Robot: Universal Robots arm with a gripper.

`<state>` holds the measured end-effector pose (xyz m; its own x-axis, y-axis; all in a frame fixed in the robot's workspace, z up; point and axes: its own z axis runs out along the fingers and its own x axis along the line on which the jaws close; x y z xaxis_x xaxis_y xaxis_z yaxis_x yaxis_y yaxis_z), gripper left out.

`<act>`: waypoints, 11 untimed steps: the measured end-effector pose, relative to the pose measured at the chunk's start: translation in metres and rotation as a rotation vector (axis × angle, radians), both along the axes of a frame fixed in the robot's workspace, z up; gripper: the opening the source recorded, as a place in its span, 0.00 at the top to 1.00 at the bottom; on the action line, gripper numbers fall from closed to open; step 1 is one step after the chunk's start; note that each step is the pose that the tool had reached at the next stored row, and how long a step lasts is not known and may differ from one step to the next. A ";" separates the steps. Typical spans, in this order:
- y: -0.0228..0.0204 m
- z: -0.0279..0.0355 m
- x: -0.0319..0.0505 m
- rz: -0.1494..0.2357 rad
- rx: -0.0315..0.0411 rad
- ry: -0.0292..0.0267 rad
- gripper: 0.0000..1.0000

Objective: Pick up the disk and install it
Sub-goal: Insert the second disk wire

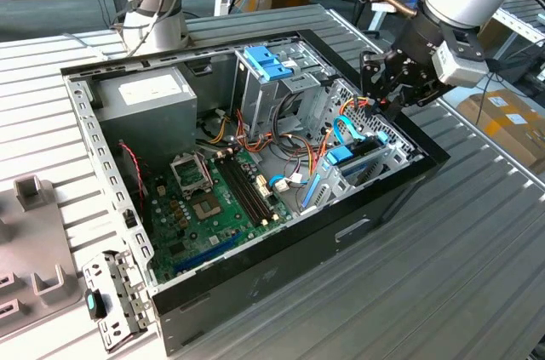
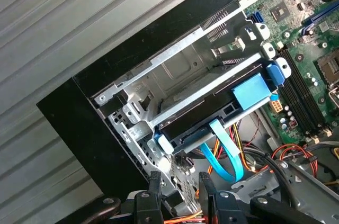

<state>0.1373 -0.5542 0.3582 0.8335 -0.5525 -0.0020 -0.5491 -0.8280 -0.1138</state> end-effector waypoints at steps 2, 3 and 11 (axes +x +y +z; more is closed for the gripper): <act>0.0001 0.0001 0.0000 0.000 -0.0023 0.0000 0.58; 0.0001 0.0008 0.0001 0.000 -0.0075 0.0001 0.58; 0.0001 0.0025 0.0002 -0.076 -0.0437 0.0014 0.58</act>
